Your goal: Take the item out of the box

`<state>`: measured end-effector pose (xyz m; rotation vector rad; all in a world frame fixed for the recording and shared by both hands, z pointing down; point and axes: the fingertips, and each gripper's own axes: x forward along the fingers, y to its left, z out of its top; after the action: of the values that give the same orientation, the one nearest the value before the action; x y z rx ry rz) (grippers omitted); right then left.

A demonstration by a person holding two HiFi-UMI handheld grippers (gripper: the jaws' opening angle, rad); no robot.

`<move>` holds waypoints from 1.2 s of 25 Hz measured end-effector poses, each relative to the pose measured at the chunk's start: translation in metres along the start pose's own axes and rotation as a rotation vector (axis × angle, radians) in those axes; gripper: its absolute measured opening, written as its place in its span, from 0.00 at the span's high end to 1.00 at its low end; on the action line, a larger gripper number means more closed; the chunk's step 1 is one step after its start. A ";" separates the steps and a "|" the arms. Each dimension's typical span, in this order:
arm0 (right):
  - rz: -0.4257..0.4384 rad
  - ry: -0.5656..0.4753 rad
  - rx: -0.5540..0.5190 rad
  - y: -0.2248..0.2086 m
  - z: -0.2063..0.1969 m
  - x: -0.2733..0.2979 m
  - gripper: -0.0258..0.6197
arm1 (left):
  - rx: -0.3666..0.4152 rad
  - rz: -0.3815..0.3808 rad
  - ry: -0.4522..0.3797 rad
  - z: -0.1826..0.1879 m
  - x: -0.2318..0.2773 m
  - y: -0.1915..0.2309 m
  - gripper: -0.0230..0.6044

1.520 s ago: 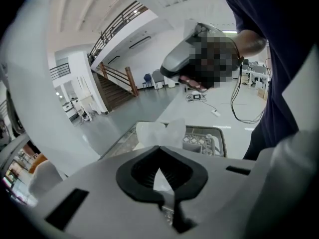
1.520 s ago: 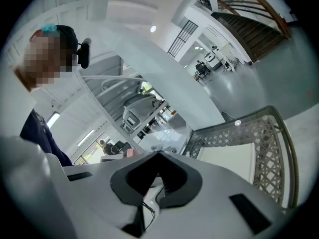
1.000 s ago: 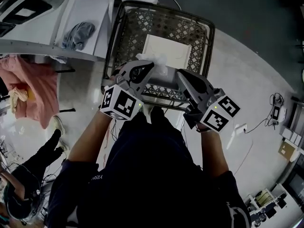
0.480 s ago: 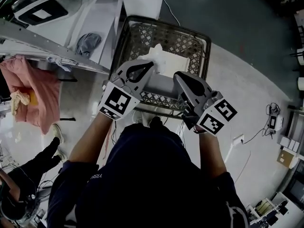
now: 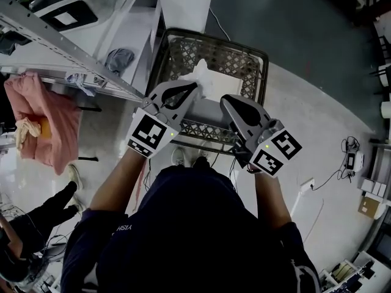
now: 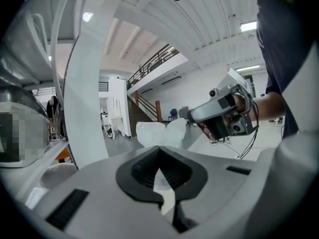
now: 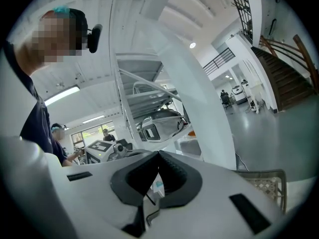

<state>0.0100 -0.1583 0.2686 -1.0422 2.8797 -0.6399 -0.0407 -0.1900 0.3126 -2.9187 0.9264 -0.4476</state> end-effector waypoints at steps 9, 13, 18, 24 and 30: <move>-0.007 -0.005 -0.013 0.017 -0.005 -0.007 0.92 | -0.016 -0.001 -0.031 0.007 -0.015 -0.009 0.95; -0.016 -0.008 -0.011 0.020 -0.006 -0.004 0.92 | -0.019 -0.003 -0.036 0.007 -0.019 -0.006 0.95; -0.020 -0.007 -0.006 0.020 -0.006 -0.002 0.92 | -0.025 -0.007 -0.034 0.005 -0.020 -0.005 0.95; -0.019 -0.002 -0.004 0.020 -0.007 0.000 0.92 | -0.028 -0.012 -0.031 0.006 -0.018 -0.004 0.95; -0.018 0.002 -0.001 0.019 -0.008 0.001 0.92 | -0.036 -0.013 -0.032 0.005 -0.018 -0.003 0.95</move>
<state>-0.0036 -0.1430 0.2692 -1.0688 2.8760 -0.6415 -0.0513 -0.1773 0.3039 -2.9561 0.9222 -0.3877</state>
